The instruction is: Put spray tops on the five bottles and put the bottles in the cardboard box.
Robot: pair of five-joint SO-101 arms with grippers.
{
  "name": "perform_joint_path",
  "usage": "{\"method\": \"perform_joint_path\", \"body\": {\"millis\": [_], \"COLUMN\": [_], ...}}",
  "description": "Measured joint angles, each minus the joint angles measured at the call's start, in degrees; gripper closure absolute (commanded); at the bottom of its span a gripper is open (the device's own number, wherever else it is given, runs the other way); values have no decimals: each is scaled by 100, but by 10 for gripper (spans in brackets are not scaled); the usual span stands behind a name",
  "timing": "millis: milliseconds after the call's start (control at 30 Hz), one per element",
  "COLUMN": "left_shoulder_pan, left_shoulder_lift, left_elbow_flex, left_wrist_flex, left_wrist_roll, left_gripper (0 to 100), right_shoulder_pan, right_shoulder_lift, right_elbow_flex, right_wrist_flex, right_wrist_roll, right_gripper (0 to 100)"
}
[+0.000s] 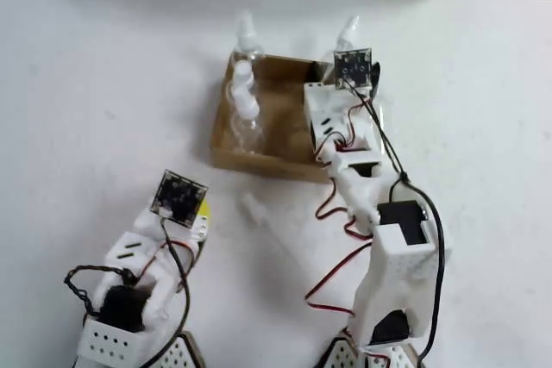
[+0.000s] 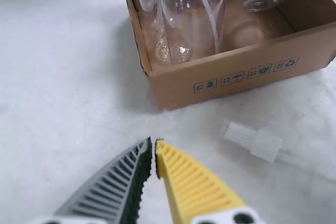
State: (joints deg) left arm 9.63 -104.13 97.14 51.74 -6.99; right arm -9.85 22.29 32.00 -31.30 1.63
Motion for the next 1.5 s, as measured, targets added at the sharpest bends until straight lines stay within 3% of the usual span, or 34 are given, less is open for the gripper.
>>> {"method": "perform_joint_path", "body": {"millis": [500,800,900,1500], "left_shoulder_pan": [0,0,0,0], "left_shoulder_lift": [0,0,0,0], "left_elbow_flex": [0,0,0,0], "left_wrist_flex": [0,0,0,0], "left_wrist_roll": [0,0,0,0], "left_gripper": [976,976,976,976], "right_shoulder_pan": [-9,-9,35,53], "right_shoulder_lift": [0,0,0,-9], "right_elbow_flex": [0,0,0,0], "right_wrist_flex": [510,527,527,527], "right_wrist_roll": [0,0,0,0], "right_gripper": [626,928,985,979]}}
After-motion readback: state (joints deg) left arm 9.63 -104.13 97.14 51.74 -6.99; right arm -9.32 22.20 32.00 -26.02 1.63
